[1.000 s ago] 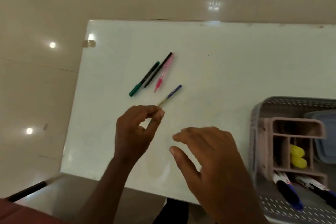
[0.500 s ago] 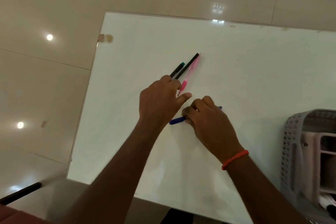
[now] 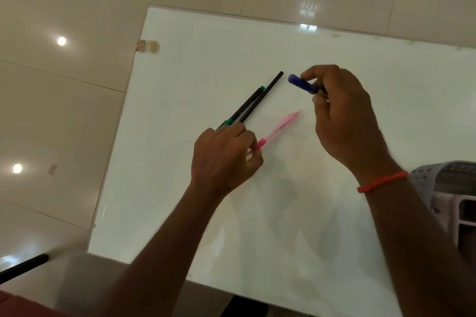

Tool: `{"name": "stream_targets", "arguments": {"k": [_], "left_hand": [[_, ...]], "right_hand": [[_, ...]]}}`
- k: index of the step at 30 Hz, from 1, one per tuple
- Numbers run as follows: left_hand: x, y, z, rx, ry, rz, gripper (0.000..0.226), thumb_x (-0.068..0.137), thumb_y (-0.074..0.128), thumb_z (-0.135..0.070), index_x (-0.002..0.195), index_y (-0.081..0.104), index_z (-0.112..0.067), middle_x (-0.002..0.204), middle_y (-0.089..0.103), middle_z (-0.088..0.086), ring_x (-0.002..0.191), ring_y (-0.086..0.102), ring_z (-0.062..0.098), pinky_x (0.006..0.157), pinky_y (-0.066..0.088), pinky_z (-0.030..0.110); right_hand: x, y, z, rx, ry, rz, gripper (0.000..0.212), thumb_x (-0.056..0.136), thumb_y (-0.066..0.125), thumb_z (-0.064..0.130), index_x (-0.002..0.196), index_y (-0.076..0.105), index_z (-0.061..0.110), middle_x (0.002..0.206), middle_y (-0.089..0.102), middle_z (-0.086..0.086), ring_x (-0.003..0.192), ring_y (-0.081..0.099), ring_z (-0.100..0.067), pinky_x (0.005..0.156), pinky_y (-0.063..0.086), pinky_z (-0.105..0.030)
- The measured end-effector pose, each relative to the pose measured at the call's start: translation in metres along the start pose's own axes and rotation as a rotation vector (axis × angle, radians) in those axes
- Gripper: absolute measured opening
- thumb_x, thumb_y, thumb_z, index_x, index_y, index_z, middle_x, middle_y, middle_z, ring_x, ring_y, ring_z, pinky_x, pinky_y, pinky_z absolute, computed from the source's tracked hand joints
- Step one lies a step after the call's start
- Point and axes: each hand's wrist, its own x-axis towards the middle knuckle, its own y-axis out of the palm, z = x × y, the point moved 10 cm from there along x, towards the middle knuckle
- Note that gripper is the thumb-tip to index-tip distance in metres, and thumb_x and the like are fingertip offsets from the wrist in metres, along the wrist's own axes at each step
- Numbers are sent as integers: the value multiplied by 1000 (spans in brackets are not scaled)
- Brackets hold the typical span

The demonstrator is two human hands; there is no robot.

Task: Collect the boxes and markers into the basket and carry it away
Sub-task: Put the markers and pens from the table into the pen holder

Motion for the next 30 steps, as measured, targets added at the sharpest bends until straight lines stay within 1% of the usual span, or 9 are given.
{"name": "stream_targets", "arguments": {"k": [3, 8, 12, 16, 22, 24, 26, 28, 30], "left_hand": [[-25, -10, 1, -139, 71, -30, 8, 80, 76, -28, 82, 74, -20, 74, 66, -6, 61, 60, 15, 56, 39, 24], [-66, -40, 23, -534, -28, -208, 8, 78, 83, -10, 80, 75, -11, 77, 71, -4, 69, 66, 12, 61, 53, 30], [-90, -60, 57, -912, -277, -414, 10, 80, 81, -7, 87, 74, -10, 82, 72, 0, 76, 69, 22, 70, 55, 31], [-95, -51, 96, -1498, -648, -602, 21, 72, 84, -28, 91, 81, -20, 88, 75, -2, 85, 70, 20, 83, 57, 30], [-54, -61, 110, -1877, -636, -615, 23, 98, 56, -28, 89, 71, -14, 92, 74, 3, 99, 73, 30, 84, 58, 43], [-48, -62, 115, -1764, -692, -602, 30, 103, 48, -34, 88, 68, -17, 76, 67, -1, 68, 68, 19, 64, 56, 33], [-45, -64, 122, -1428, -732, -595, 32, 103, 48, -39, 85, 68, -22, 62, 54, -6, 47, 47, 11, 47, 39, 22], [-30, -63, 116, -932, -630, -428, 18, 100, 56, -39, 89, 66, -29, 63, 54, -13, 49, 45, 6, 48, 36, 22], [-15, -34, 101, -434, -523, -47, 23, 91, 66, -50, 106, 60, -34, 82, 59, -16, 71, 55, 3, 63, 41, 22]], "right_hand": [[25, 24, 19, -31, -106, 108, 30, 93, 60, 11, 123, 62, 15, 109, 53, -7, 95, 52, -12, 85, 46, -20], [34, 86, 39, -205, -300, 375, 25, 92, 67, 24, 117, 71, 24, 112, 53, -2, 96, 57, -18, 79, 56, -41], [28, 96, 32, -225, -325, 355, 20, 89, 69, 27, 110, 71, 28, 107, 54, 2, 93, 56, -17, 69, 52, -36], [21, 94, 34, -290, -393, 298, 13, 91, 63, 32, 100, 69, 24, 106, 58, 3, 94, 55, -20, 59, 51, -35], [9, 106, 35, -427, -428, 402, 11, 96, 58, 16, 104, 62, 23, 96, 58, 1, 92, 52, -20, 55, 45, -34], [1, 107, 31, -467, -397, 437, 15, 96, 57, 13, 105, 61, 24, 94, 55, 1, 93, 52, -20, 55, 41, -33], [-9, 105, 24, -486, -339, 449, 16, 95, 55, 11, 104, 59, 24, 94, 54, 3, 94, 51, -19, 57, 46, -35], [-22, 99, 17, -447, -263, 449, 16, 95, 55, 15, 107, 56, 25, 95, 53, 4, 93, 51, -18, 61, 51, -38], [-40, 93, 9, -387, -188, 453, 20, 96, 55, 22, 115, 53, 26, 97, 52, 3, 93, 51, -19, 61, 51, -37]]}}
